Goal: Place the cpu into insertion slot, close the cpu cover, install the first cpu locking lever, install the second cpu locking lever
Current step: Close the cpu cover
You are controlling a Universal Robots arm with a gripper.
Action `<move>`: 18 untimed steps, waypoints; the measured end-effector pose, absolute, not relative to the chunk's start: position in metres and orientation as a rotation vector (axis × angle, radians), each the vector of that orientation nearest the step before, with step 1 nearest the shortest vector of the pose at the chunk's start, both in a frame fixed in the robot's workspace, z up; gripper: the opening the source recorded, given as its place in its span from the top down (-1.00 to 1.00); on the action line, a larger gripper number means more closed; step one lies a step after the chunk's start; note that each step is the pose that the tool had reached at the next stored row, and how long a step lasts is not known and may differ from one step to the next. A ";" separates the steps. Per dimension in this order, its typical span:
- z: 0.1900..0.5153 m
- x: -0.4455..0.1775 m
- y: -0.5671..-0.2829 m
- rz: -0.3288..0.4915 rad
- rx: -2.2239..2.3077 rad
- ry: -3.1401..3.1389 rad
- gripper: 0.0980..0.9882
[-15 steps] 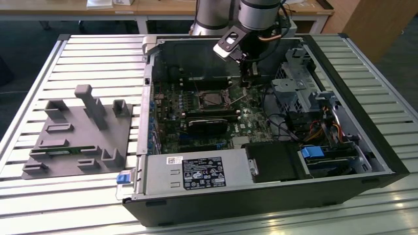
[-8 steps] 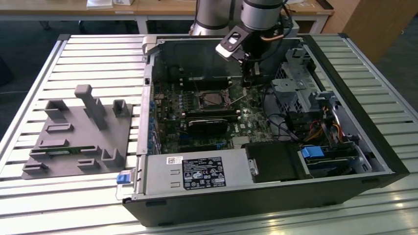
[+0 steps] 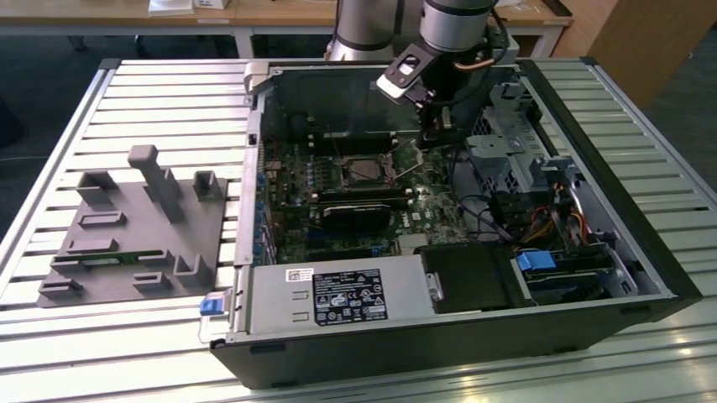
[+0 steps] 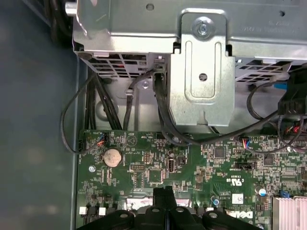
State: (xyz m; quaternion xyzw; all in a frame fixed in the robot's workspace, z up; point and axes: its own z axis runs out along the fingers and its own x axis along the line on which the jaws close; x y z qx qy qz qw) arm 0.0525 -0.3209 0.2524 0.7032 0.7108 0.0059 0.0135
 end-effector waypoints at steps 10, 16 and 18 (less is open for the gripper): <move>0.251 0.060 -0.320 0.005 2.197 2.220 0.98; 0.250 0.064 -0.318 0.002 2.198 2.221 0.98; 0.249 0.065 -0.317 0.001 2.199 2.222 0.98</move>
